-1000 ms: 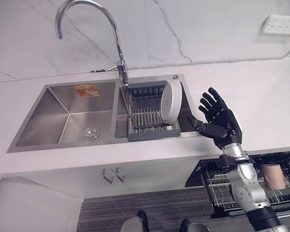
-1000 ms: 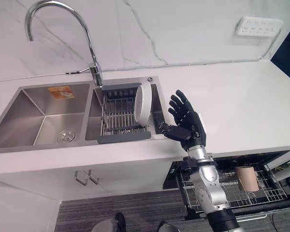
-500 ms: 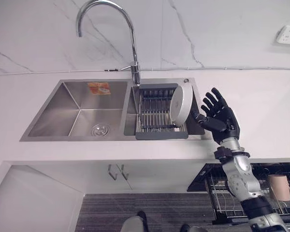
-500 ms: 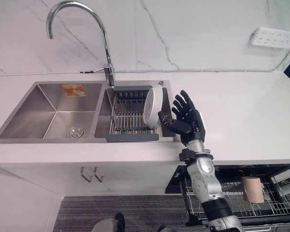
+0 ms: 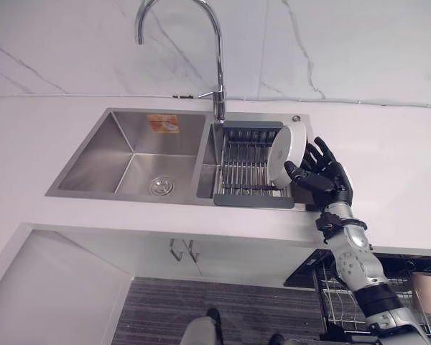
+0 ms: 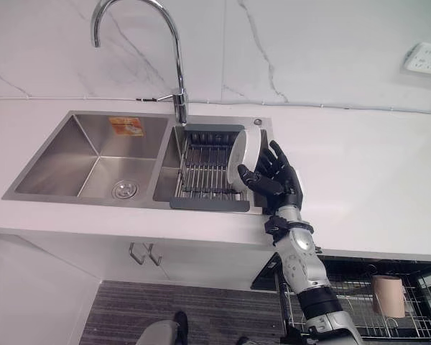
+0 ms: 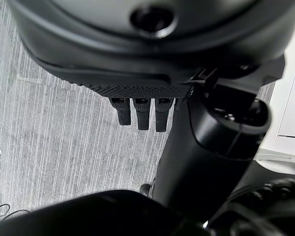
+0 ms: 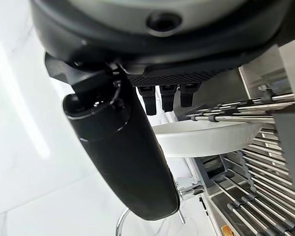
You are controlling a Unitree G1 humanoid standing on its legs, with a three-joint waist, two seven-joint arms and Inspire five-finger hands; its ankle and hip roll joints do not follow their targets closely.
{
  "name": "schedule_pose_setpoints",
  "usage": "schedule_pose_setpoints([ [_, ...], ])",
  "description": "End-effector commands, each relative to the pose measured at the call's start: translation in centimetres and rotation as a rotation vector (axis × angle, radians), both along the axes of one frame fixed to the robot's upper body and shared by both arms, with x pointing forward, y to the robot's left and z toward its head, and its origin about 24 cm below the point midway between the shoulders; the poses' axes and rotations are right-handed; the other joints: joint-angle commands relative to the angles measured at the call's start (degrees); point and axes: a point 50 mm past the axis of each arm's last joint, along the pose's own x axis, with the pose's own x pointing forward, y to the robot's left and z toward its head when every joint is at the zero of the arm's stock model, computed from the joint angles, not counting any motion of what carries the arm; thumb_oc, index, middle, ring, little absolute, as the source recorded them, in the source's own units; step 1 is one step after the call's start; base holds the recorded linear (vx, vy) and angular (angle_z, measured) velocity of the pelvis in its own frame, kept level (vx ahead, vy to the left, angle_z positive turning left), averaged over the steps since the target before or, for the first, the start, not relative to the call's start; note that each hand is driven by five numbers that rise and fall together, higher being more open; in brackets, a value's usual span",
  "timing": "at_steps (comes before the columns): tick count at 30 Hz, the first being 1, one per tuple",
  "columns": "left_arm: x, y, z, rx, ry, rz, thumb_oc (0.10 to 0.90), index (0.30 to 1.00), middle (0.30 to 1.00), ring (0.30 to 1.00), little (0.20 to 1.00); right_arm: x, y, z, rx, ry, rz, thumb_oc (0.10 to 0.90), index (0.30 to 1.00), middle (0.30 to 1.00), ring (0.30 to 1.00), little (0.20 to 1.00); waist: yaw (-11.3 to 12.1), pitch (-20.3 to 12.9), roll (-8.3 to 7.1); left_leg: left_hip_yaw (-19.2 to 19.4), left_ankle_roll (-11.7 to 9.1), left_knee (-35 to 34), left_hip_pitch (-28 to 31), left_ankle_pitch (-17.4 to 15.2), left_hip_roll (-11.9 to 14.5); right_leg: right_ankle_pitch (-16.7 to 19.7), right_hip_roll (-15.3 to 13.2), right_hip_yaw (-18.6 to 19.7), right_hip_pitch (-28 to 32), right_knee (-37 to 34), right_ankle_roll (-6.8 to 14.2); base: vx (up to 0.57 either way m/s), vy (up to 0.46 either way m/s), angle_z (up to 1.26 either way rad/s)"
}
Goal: Place the dishes in the dishwasher.
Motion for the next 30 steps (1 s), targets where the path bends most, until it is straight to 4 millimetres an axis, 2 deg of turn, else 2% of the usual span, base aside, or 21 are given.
schedule_pose_setpoints([
  [1,-0.7,-1.0,-0.2,-0.028,0.033,-0.073,0.8,0.9,0.9,0.9,0.9,2.2,0.4,7.6,0.047,-0.291,-0.011,0.8,0.9,0.9,0.9,0.9,0.6,0.25,0.03,0.79,-2.65,-0.73,-2.1,-3.05,1.26,-6.88,0.69,-0.11,7.25,-1.59,1.25,0.02,0.005,0.06],
  [18,-0.9,-1.0,-0.2,-0.021,0.043,-0.094,0.8,0.9,0.9,0.9,0.9,3.6,0.6,8.4,0.006,-0.265,-0.056,0.8,0.9,0.9,0.9,0.9,2.36,0.84,0.4,-0.01,-2.96,-0.73,-2.77,-2.36,1.11,-7.08,0.77,-0.88,7.96,-1.59,0.94,0.01,-0.001,0.02],
  [19,-0.9,-0.9,-0.2,-0.021,0.044,-0.095,0.8,0.9,0.9,0.9,0.9,3.6,0.6,8.5,-0.017,-0.267,-0.062,0.775,0.862,0.862,0.862,0.862,2.52,0.91,0.45,-0.13,-2.98,-0.73,-2.84,-2.31,1.04,-7.08,0.77,-0.93,8.03,-1.59,0.91,0.0,0.0,0.0],
  [20,-0.9,-0.9,-0.2,-0.021,0.045,-0.095,0.8,0.9,0.9,0.9,0.9,3.7,0.5,8.6,-0.027,-0.27,-0.066,0.59,0.585,0.585,0.585,0.585,2.59,0.94,0.46,-0.17,-2.98,-0.73,-2.89,-2.27,1.02,-7.07,0.78,-0.94,8.05,-1.59,0.91,0.0,0.0,0.0],
  [21,-0.9,-0.8,-0.2,-0.02,0.046,-0.095,0.8,0.9,0.9,0.9,0.9,3.7,0.5,8.8,-0.044,-0.273,-0.075,0.467,0.401,0.401,0.401,0.401,2.69,0.98,0.48,-0.25,-3.0,-0.73,-2.95,-2.21,0.99,-7.06,0.78,-0.95,8.07,-1.59,0.9,0.0,0.0,0.0],
  [22,-0.9,-0.8,-0.2,-0.02,0.046,-0.095,0.8,0.9,0.9,0.9,0.9,3.7,0.5,8.8,-0.05,-0.274,-0.076,0.4,0.3,0.3,0.3,0.3,2.7,0.99,0.48,-0.27,-3.01,-0.73,-2.97,-2.2,0.98,-7.07,0.78,-0.95,8.08,-1.59,0.89,0.0,0.0,0.0],
  [26,-0.8,-0.7,-0.2,-0.018,0.042,-0.098,0.8,0.9,0.9,0.9,0.9,3.9,0.5,9.6,-0.097,-0.296,-0.106,0.4,0.3,0.3,0.3,0.3,3.19,1.13,0.52,-0.35,-3.04,-0.73,-3.31,-2.03,0.85,-7.17,0.81,-1.15,8.21,-1.59,0.89,0.0,0.0,0.0],
  [30,-0.8,-1.0,-0.2,-0.018,0.037,-0.101,0.8,0.9,0.9,0.9,0.9,3.4,0.0,10.9,-0.151,-0.384,-0.242,0.4,0.3,0.3,0.3,0.3,3.5,1.12,0.55,-0.5,-3.0,-0.73,-3.42,-2.03,0.72,-7.1,0.76,-1.33,8.27,-1.59,0.94,0.0,0.0,0.01],
])
